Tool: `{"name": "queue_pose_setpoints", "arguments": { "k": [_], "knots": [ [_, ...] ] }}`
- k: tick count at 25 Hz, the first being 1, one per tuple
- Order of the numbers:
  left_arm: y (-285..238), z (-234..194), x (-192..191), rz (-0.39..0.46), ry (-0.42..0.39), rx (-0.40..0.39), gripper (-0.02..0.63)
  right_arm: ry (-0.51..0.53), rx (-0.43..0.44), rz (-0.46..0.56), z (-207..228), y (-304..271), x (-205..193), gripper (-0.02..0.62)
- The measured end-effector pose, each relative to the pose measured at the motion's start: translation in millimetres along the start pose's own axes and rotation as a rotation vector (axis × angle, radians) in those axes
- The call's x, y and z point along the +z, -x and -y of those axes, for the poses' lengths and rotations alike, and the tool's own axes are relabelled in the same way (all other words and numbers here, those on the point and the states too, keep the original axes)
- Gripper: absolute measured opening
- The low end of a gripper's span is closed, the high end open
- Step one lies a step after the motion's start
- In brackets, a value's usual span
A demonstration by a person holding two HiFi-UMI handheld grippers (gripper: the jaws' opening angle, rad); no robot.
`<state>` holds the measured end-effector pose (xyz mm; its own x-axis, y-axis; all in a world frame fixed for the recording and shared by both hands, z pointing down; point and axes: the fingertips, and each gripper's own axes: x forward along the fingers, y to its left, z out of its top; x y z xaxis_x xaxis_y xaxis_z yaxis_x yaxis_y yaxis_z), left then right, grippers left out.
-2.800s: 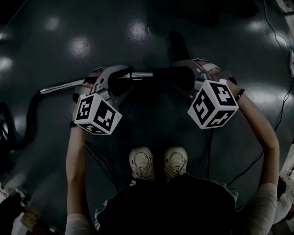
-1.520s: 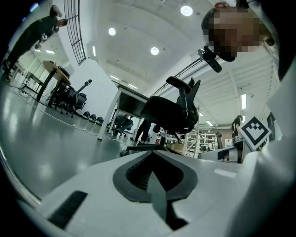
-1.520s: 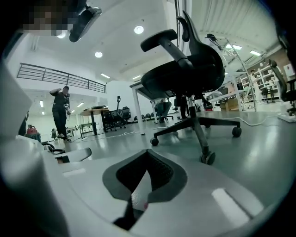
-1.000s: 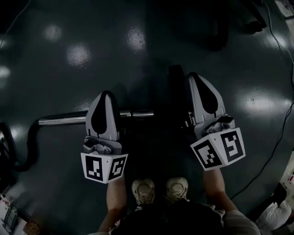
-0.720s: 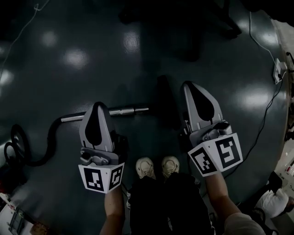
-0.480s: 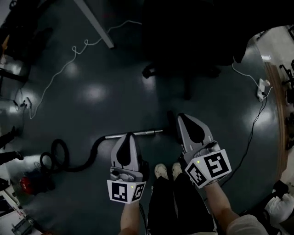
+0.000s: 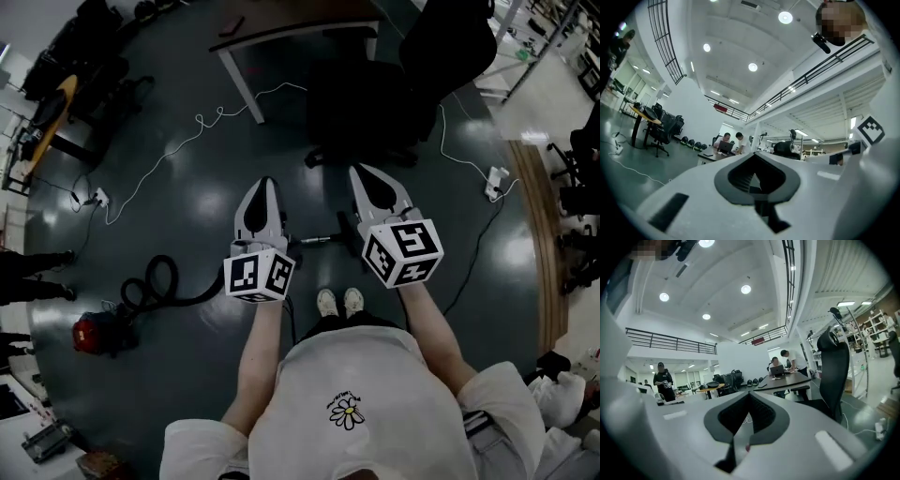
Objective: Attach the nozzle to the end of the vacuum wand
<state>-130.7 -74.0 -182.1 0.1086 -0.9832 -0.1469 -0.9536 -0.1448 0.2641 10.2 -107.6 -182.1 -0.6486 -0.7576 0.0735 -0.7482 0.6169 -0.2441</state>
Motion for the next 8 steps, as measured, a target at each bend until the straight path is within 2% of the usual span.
{"name": "queue_pose_setpoints", "arguments": {
  "k": [8],
  "knots": [
    [27,38,41,0.066,-0.042,-0.082,0.005,0.067,0.024,0.055,-33,44,18,0.006]
  ]
}}
